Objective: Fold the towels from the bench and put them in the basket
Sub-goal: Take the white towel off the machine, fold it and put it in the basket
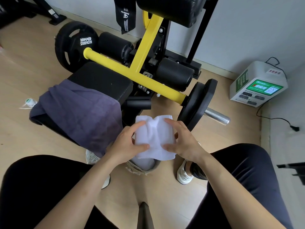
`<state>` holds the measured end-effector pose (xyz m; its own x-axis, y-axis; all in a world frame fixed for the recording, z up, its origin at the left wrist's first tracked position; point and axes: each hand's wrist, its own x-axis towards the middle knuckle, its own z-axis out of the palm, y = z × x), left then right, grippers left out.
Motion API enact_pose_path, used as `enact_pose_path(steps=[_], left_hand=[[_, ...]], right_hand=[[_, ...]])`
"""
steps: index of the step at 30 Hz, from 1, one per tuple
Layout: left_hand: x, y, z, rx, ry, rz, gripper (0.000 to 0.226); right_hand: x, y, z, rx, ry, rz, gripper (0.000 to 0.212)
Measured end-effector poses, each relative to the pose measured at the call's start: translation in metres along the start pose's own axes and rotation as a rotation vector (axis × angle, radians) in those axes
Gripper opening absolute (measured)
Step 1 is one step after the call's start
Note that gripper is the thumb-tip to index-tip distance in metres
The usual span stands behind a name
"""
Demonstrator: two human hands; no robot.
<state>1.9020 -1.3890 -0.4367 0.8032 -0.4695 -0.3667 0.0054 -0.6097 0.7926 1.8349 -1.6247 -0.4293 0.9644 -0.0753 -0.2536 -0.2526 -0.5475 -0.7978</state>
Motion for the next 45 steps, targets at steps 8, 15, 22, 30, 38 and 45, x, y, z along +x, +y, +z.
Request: enact_pose_path(steps=[8,15,22,30,38,45], left_hand=[[0.009,-0.014,0.008,-0.198,0.038,-0.207,0.086],[0.001,0.001,0.006,-0.008,-0.021,-0.161,0.111],[-0.010,0.027,0.020,0.340,0.037,-0.129,0.095],[-0.017,0.029,0.023,0.378,0.045,-0.009,0.096],[-0.017,0.020,0.023,-0.074,0.086,0.162,0.040],[-0.001,0.004,0.009,-0.218,0.226,0.125,0.036]], right_hand=[[0.004,0.006,0.000,0.190,0.015,0.075,0.089],[0.006,0.006,0.002,0.083,-0.026,0.103,0.093],[0.002,-0.007,0.020,-0.077,-0.046,-0.002,0.090],[-0.004,-0.015,0.032,-0.083,-0.066,-0.072,0.083],[0.000,-0.012,0.034,0.156,-0.019,0.024,0.061],[0.000,-0.002,0.022,0.239,-0.074,0.041,0.057]])
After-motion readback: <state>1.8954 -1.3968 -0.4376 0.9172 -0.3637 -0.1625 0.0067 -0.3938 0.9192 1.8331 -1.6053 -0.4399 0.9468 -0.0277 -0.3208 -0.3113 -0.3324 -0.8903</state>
